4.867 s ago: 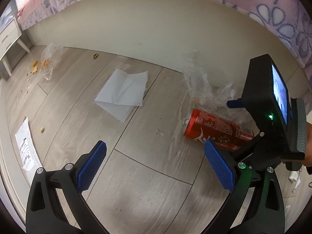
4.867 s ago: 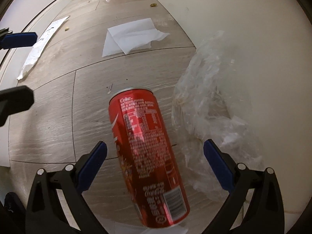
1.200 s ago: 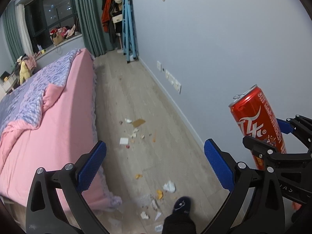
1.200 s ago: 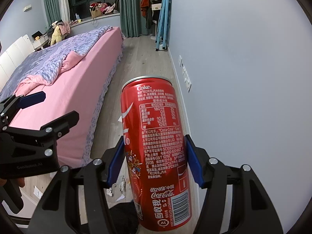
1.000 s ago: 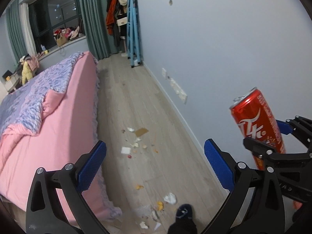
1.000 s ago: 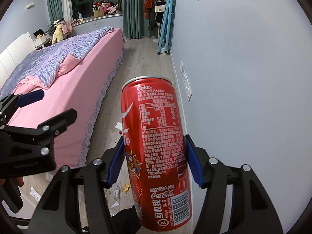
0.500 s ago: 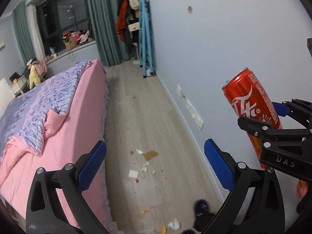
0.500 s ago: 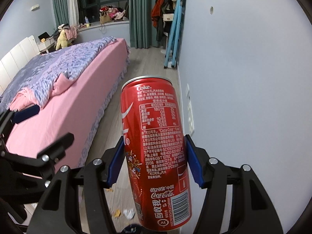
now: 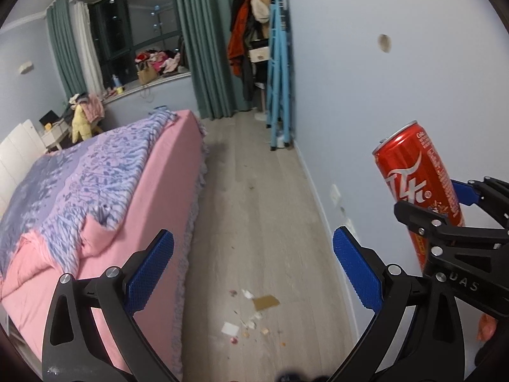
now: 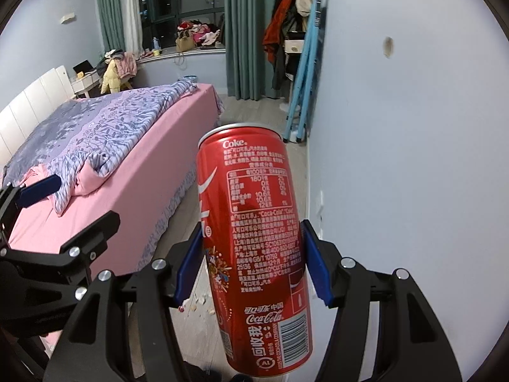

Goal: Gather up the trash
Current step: 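Carry the held can in the right gripper toward the blue bin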

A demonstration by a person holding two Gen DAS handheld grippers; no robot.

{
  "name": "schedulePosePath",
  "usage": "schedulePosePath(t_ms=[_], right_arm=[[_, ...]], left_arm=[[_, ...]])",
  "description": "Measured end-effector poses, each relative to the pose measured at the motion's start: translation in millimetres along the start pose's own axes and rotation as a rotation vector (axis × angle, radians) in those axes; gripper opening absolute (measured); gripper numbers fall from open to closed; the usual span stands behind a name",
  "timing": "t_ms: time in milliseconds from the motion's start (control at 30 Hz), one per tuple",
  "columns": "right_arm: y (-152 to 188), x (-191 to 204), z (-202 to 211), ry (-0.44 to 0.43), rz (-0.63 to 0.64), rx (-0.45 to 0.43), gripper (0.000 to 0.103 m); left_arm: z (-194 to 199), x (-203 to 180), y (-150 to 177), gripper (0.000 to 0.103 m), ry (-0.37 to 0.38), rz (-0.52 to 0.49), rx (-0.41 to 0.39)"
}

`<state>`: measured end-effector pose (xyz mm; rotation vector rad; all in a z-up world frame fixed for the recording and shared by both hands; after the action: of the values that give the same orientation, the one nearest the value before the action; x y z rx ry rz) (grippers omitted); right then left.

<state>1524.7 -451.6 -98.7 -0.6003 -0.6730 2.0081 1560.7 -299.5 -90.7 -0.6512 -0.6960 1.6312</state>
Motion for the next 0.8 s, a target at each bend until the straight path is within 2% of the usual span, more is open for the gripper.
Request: schedulePosePath(t_ms=[200, 333, 667, 800], right_arm=[[-71, -27, -63, 0.017, 0.026, -0.028, 0.056], [-117, -45, -98, 0.018, 0.034, -0.013, 0.056], [-222, -109, -206, 0.02, 0.02, -0.015, 0.056], [-270, -139, -256, -0.003, 0.021, -0.044, 0.056]], left_arm=[[-76, 9, -66, 0.097, 0.001, 0.042, -0.03], [-124, 11, -115, 0.097, 0.014, 0.063, -0.005], [-250, -12, -238, 0.097, 0.013, 0.045, -0.015], [-305, -21, -286, 0.097, -0.028, 0.049, -0.034]])
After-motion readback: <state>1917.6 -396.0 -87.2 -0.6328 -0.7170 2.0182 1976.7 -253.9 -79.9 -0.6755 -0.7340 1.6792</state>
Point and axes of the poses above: each gripper's, at about its wrist camera, not at the fingertips, and z roughly against the way its jaws point, x to its left, y to its underside, the point moved 7 cm from there along -z, roughly the way its jaws point, and after that the axes turned 14 degrees about z, right-handed, at the moved point
